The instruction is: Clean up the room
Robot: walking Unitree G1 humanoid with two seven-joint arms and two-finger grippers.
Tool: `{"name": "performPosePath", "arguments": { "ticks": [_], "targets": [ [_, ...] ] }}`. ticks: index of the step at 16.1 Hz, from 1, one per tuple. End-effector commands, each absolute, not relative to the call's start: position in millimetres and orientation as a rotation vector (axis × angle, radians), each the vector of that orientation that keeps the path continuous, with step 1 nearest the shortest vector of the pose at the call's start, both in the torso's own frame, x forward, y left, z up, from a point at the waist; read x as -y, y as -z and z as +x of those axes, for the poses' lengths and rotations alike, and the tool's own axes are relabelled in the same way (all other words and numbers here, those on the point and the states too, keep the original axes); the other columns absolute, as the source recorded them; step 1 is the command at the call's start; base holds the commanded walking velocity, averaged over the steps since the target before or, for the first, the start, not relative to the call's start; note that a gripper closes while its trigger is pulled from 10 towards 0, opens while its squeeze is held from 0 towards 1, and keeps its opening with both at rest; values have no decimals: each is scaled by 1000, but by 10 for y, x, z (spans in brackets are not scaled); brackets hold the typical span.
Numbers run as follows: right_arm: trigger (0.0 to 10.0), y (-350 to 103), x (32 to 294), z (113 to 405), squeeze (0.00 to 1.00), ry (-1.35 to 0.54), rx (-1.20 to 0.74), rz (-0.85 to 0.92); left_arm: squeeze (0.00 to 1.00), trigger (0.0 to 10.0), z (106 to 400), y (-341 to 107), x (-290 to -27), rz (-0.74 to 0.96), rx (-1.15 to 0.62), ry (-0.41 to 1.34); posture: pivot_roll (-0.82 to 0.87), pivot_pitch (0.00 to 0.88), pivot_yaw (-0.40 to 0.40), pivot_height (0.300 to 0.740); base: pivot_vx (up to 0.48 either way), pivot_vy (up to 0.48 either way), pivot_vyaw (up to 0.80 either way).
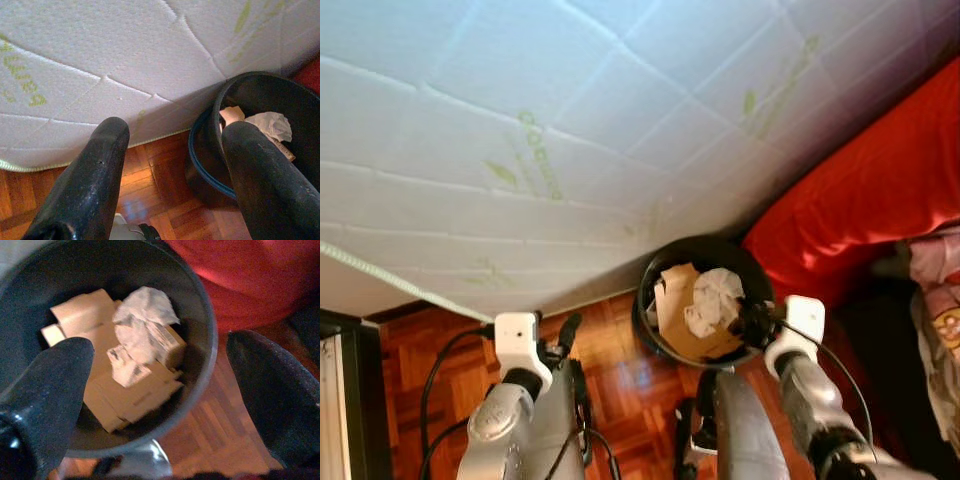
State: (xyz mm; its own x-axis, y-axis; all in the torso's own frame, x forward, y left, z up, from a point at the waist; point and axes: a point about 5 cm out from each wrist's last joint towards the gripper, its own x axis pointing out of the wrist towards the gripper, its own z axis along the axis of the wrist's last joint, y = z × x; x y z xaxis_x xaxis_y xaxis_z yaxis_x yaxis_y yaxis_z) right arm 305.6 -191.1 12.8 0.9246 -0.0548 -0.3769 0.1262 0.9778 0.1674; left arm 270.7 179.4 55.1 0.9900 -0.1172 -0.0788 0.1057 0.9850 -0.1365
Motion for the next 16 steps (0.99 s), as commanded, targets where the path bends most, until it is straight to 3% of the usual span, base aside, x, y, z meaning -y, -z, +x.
{"name": "performPosePath", "arguments": {
  "ticks": [1,5,12,16],
  "targets": [
    [10000,13,1977,2908,0,122,-429,195,0,10000,2626,-395,-1835,-150,-146,90,116,339,-66,666,0,0,0],
    [10000,144,2042,2743,0,127,-470,182,0,10000,2701,-306,-1882,-189,-170,67,112,283,-70,711,0,0,0],
    [10000,336,2075,2514,0,154,-559,212,0,10000,2680,-23,-1955,-195,-303,28,88,159,-67,711,0,0,0],
    [10000,425,2050,2428,0,143,-636,200,0,10000,2591,185,-1993,-227,-431,-23,70,85,-58,740,0,0,0]
  ]
}}
